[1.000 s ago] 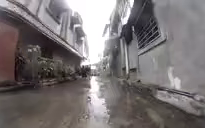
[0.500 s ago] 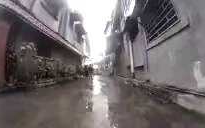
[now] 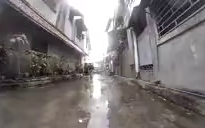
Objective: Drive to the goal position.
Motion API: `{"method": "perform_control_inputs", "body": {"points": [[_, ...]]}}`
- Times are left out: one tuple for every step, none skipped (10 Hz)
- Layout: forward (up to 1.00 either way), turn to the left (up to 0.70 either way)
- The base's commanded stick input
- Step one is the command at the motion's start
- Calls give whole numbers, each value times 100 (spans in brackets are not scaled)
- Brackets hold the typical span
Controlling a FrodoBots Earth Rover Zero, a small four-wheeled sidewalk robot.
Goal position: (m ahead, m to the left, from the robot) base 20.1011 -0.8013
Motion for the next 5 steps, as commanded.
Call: {"method": "perform_control_inputs", "body": {"points": [[99,0],[99,0],[99,0],[99,0],[99,0]]}}
